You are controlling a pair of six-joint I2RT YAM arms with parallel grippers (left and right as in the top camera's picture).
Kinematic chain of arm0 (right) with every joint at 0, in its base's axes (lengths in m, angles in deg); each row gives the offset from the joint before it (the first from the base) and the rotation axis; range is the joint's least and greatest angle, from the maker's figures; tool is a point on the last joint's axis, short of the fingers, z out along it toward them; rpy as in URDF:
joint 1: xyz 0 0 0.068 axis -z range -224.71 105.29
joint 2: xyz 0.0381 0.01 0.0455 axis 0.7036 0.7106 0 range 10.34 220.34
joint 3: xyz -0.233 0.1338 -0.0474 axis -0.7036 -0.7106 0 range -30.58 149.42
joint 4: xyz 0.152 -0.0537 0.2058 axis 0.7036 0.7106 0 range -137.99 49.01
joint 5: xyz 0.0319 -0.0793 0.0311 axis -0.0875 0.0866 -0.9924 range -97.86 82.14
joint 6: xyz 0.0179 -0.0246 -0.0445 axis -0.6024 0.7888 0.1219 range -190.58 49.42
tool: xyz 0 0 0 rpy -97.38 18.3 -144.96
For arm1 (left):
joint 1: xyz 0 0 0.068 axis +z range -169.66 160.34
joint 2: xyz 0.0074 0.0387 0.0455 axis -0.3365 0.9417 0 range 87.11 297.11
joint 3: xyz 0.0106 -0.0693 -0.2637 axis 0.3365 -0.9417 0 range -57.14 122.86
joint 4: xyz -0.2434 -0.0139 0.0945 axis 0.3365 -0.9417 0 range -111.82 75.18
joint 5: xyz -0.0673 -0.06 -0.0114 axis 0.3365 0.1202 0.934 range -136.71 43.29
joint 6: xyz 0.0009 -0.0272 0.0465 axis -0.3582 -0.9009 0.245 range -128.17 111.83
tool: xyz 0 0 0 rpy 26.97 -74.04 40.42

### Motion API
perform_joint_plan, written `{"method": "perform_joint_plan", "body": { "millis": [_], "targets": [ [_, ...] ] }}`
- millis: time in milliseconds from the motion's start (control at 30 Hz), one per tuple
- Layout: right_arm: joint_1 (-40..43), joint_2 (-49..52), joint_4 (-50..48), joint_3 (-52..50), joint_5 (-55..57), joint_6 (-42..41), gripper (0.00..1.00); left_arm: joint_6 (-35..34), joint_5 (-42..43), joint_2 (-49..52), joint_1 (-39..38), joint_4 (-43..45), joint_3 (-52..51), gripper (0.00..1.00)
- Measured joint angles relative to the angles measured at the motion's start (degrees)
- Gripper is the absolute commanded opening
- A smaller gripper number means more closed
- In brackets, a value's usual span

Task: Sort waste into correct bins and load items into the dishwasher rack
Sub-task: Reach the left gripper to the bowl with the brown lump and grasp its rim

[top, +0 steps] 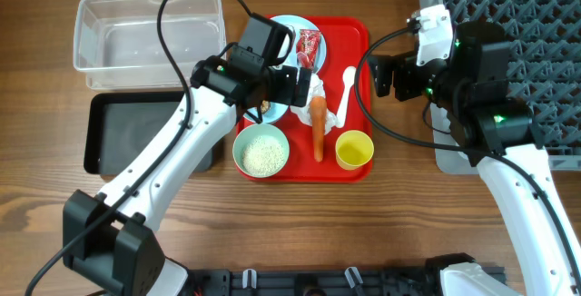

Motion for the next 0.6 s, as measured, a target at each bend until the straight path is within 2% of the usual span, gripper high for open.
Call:
{"method": "perform_joint_plan", "body": {
  "millis": [167,367,500,600],
  "targets": [
    [0.0,0.0,0.0,0.0,1.6,-1.3,0.86,-0.9,0.2,3.7,-0.1,0.2,0.3,0.98],
    [0.0,0.0,0.8,0.0,4.6,-2.0,0.84,-0.8,0.2,11.9,-0.1,2.1,0.3,0.96],
    [0.0,0.0,0.9,0.0,5.7,-2.0,0.84,0.5,0.2,14.5,-0.2,4.3,0.3,0.90],
    [0.0,0.0,0.9,0.0,6.1,-2.1,0.84,1.3,0.2,15.2,-0.2,5.1,0.3,0.82]
  ]
}}
